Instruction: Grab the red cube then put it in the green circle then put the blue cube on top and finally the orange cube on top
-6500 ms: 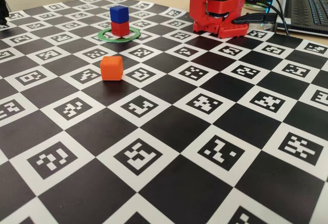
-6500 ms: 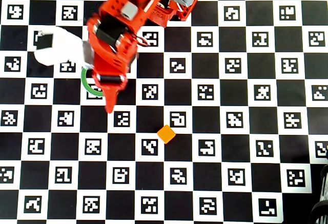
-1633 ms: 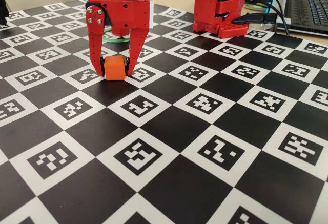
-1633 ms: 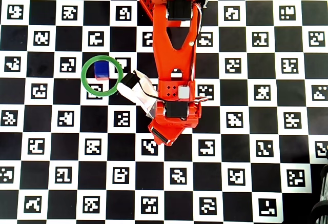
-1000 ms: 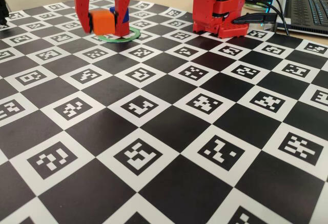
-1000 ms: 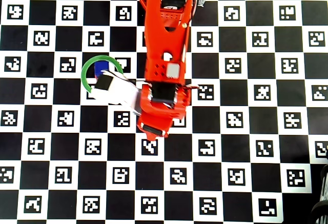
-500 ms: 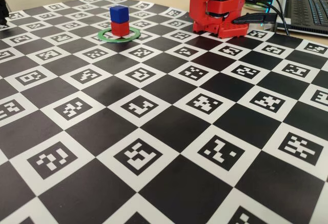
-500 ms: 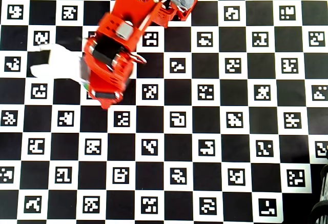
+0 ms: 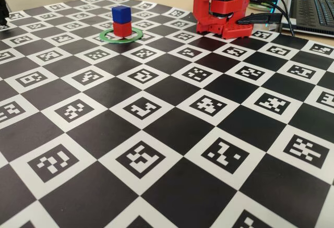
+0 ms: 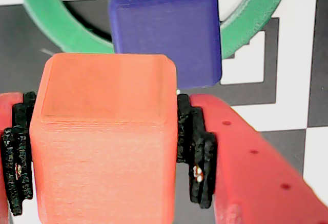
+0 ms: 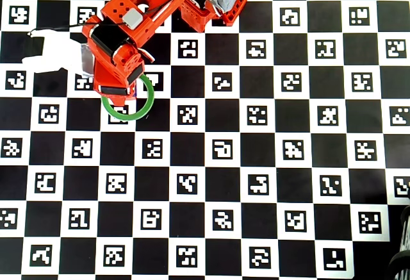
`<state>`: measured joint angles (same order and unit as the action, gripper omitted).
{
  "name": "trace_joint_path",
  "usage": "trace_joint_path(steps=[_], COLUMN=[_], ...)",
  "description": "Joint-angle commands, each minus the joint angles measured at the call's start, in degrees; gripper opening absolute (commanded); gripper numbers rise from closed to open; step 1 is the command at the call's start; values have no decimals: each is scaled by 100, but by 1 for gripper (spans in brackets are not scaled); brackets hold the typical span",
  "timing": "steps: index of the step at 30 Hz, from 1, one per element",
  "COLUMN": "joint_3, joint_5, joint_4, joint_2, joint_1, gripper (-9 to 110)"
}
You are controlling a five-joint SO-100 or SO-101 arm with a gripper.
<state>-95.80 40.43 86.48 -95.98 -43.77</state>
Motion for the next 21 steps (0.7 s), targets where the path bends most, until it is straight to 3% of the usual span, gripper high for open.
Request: trace_joint_path(steps=[1,21], joint_3=[18,-501], joint_5=[79,439], joint_4=[-79,-466], joint_2=[-650,-721], joint_1=[-44,-237], gripper=[9,9])
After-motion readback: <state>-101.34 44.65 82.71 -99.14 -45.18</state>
